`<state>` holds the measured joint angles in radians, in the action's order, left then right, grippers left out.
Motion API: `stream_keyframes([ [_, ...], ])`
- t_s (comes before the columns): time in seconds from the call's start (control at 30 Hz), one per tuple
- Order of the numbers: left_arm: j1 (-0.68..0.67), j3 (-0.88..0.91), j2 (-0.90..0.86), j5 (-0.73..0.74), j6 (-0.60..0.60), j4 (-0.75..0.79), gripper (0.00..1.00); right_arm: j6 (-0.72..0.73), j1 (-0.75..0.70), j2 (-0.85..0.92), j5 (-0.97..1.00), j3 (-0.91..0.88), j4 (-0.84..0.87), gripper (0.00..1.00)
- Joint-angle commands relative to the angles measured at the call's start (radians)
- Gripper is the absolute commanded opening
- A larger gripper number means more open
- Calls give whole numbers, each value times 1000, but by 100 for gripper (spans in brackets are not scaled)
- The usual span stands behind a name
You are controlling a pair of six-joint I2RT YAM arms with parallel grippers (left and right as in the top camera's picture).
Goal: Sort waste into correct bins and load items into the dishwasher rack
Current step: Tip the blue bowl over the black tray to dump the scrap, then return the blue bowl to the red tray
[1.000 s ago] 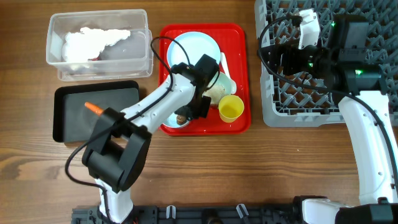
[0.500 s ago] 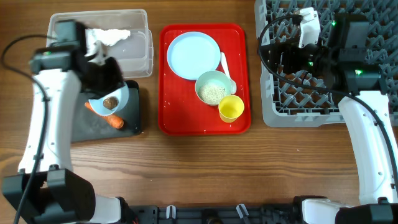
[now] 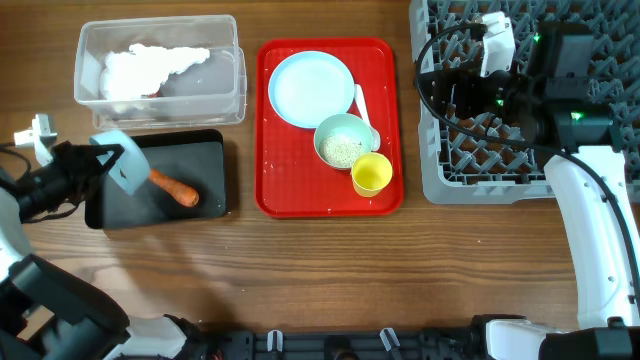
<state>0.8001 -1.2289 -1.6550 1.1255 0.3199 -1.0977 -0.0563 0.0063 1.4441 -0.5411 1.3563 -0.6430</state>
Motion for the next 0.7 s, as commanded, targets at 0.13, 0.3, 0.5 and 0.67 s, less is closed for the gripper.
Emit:
stream_keyframes([
  [0.13,67,27,-215,203,138,79,4,6,8,6,2,3,-3,100],
  [0.3,69,27,-318,395,145,96,4,4,9,6,2,3,-3,100],
  [0.5,69,26,-318,451,61,80,4,5,8,6,2,3,-9,100],
  [0.67,66,22,-262,451,62,37,4,5,8,6,2,3,-13,100],
])
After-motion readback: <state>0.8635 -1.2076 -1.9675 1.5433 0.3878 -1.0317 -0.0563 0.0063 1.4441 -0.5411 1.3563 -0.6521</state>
